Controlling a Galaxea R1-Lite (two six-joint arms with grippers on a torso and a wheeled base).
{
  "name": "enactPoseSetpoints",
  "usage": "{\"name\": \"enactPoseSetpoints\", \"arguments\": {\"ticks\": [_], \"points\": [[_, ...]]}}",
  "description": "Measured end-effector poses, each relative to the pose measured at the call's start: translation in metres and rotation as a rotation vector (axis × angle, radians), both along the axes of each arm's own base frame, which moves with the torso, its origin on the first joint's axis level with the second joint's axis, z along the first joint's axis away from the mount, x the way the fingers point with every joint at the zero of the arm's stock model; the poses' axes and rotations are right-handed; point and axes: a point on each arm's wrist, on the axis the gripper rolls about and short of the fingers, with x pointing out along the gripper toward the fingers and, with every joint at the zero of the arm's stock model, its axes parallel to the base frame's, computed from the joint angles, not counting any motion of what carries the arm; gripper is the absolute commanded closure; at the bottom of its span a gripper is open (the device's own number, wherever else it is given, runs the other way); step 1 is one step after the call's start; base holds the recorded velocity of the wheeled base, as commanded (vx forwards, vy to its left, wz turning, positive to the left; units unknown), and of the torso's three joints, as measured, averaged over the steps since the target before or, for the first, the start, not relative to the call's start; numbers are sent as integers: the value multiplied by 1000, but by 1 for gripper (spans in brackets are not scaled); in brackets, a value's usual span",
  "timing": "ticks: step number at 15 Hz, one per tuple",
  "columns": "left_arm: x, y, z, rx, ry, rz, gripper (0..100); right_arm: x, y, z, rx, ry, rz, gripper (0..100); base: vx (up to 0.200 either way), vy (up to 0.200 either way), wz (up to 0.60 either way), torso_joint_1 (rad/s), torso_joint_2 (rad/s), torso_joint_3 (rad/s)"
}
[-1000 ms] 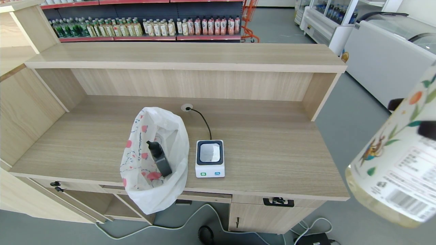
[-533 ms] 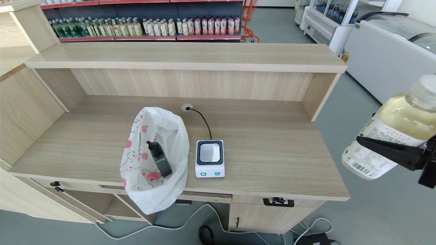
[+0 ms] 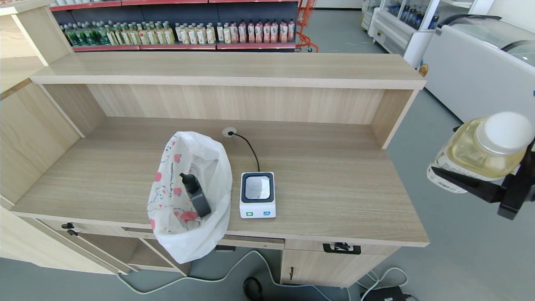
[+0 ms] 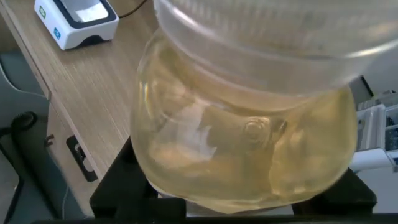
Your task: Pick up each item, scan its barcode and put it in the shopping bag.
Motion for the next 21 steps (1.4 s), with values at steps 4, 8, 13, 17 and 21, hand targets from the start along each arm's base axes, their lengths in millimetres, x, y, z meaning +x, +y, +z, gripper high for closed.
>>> {"name": "enactPoseSetpoints", "arguments": {"ticks": [4, 8, 13, 17, 21], "points": [[0, 0, 0, -1, 0, 0, 0, -1, 0, -6, -54, -28, -2, 100, 0, 0, 0, 0, 0, 0], [0, 0, 0, -1, 0, 0, 0, -1, 0, -7, -58, -44, -2, 100, 0, 0, 0, 0, 0, 0], [0, 0, 0, 1, 0, 1, 0, -4, 2, -3, -54, -59, 14, 100, 0, 200, 0, 0, 2, 2], [0, 0, 0, 0, 1, 0, 0, -3, 11, -2, -52, -64, 69, 100, 0, 200, 0, 3, 4, 5], [0, 0, 0, 1, 0, -1, 0, 12, 20, -2, -50, -124, 106, 100, 0, 200, 0, 5, 2, 1]]}}
